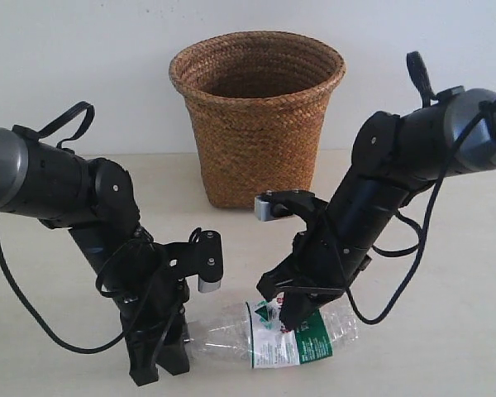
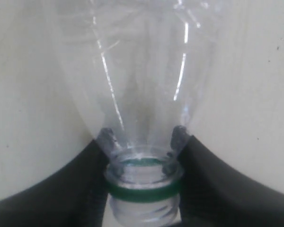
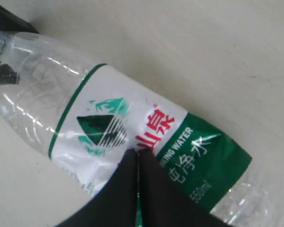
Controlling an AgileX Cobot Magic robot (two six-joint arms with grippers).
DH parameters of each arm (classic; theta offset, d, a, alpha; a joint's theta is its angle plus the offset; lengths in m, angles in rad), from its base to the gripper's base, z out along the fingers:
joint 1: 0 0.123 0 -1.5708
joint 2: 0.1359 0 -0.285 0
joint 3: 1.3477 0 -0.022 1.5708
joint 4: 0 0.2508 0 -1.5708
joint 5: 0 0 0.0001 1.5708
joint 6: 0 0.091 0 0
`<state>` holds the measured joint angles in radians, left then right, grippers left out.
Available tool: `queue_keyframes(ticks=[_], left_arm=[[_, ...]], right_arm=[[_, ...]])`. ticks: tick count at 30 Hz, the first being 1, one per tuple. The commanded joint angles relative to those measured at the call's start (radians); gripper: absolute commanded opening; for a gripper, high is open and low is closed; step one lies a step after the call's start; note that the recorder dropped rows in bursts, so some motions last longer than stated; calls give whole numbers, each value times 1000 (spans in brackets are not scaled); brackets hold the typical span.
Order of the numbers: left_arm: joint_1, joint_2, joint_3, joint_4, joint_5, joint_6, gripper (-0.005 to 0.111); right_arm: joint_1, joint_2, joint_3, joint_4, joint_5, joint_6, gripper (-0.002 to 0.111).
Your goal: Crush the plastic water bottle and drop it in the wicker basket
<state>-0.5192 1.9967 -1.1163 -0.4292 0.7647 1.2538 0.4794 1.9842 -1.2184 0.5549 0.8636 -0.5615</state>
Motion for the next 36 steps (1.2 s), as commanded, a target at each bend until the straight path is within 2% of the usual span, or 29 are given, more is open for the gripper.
queue_keyframes(ticks=[1,9,13,16,19,24,27,32,36], left_arm=[[-3,1,-2,-4,-12,-5,4],[-3,1,-2,-8,-9,-5,4],[-3,1,-2,-8,-1,-9,4],[-3,1,-2,-8,1,-17,4],[-3,1,-2,-8,-2,-25,4],[-3,1,-2,-27,-2,-65,4],[-3,1,-2,-24,2,-65,4],[-3,1,-2,-26,2,-72,4],[-3,1,-2,-26,0,-76,4]], right_arm=[[8,97,12,-60,-35,-8,0],[8,182,-7,-110,-41,57,0],[8,269,-91,-137,49,126,0],[8,319,-130,-235,108,233,0],[8,289,-155,-273,149,265,0],[8,93,-167,-230,192,258,0],[8,-21,-167,-120,195,218,0],[10,-43,-159,76,220,114,0],[42,-37,-127,68,173,98,0]])
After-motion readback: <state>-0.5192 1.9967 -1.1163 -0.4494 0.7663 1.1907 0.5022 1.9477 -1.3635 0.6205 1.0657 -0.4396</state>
